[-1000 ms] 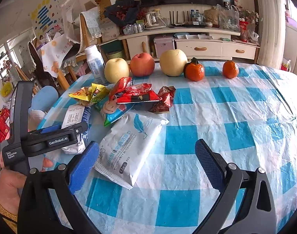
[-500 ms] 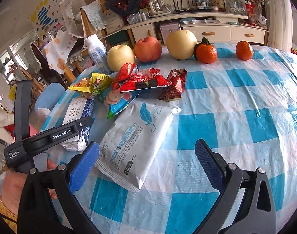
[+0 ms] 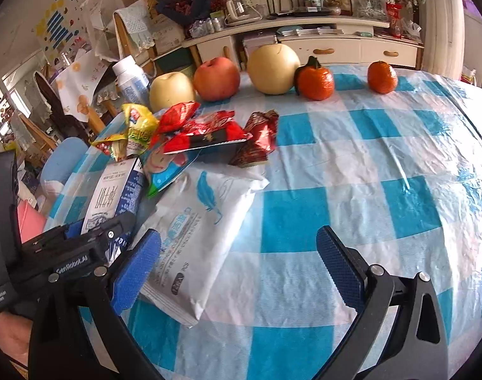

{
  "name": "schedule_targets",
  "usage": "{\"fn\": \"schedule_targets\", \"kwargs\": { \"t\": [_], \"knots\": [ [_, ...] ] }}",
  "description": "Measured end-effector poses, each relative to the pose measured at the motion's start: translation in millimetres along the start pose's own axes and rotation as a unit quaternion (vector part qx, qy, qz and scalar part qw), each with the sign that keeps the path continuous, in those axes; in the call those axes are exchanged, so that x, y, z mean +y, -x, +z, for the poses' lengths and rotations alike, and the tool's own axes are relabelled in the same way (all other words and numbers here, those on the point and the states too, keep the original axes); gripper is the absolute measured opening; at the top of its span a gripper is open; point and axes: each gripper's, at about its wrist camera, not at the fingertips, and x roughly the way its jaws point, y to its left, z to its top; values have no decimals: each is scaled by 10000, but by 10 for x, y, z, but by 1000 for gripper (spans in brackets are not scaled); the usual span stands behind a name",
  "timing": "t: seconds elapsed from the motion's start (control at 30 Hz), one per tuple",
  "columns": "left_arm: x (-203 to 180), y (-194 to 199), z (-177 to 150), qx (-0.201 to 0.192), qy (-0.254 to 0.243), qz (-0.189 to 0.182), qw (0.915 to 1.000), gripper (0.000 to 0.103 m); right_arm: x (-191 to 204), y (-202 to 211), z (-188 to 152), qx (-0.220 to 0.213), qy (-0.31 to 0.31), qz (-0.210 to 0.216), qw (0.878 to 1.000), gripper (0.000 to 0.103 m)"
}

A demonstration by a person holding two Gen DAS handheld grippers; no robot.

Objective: Collect trash
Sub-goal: 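Hold the carton with left tool while right tool grasps the white wipes package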

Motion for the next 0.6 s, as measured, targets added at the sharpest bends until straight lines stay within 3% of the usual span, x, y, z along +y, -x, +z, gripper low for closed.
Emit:
{"fn": "schedule_targets", "kwargs": {
  "t": [0.37,0.6],
  "knots": [
    [-405,75,-201,104,-489,-639,9967,68,-148,133,29,-164,-111,-139,9997,99],
    [-221,166,-181,-39,-273,-556,9981,67,-78,54,24,21,63,18,10000,99]
  ]
}}
